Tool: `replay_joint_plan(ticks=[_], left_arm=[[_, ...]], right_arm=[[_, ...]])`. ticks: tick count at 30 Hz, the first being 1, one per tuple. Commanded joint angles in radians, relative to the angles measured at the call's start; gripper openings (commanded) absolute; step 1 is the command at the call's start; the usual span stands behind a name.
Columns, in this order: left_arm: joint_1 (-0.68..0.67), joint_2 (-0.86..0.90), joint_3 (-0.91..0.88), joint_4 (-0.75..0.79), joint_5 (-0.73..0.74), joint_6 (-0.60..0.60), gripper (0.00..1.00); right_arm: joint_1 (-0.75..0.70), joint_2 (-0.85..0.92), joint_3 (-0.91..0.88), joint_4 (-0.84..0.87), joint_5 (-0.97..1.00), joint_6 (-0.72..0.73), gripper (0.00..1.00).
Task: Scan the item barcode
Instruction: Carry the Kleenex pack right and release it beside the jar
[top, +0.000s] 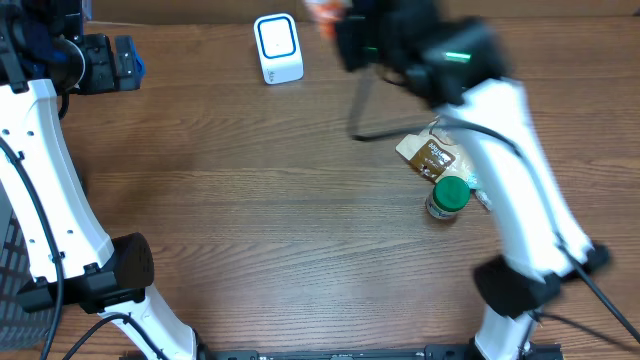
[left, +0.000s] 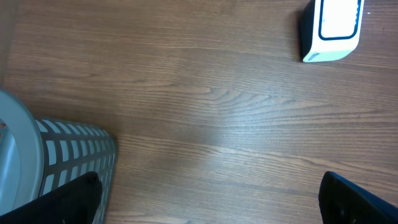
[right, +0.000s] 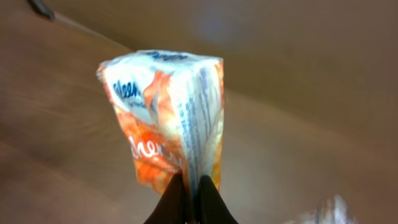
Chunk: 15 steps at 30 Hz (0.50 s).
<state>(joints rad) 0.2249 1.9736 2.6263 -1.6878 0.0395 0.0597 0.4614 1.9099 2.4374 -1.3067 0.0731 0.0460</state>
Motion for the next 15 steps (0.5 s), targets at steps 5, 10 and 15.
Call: replay_joint_plan(ticks=[5, 10, 15], left_arm=[[0.002, -0.005, 0.001, -0.002, -0.006, 0.012, 1.00], [0.002, -0.005, 0.001, -0.002, -0.006, 0.012, 1.00], [0.002, -0.005, 0.001, -0.002, -0.006, 0.012, 1.00]], right_arm=[[-0.252, -0.032, -0.007, -0.378, -0.068, 0.378, 0.04], [-0.405, -0.026, -0.176, -0.382, -0.056, 0.386, 0.04], [-0.514, -0.023, -0.423, -0.325, -0.048, 0.421, 0.04]])
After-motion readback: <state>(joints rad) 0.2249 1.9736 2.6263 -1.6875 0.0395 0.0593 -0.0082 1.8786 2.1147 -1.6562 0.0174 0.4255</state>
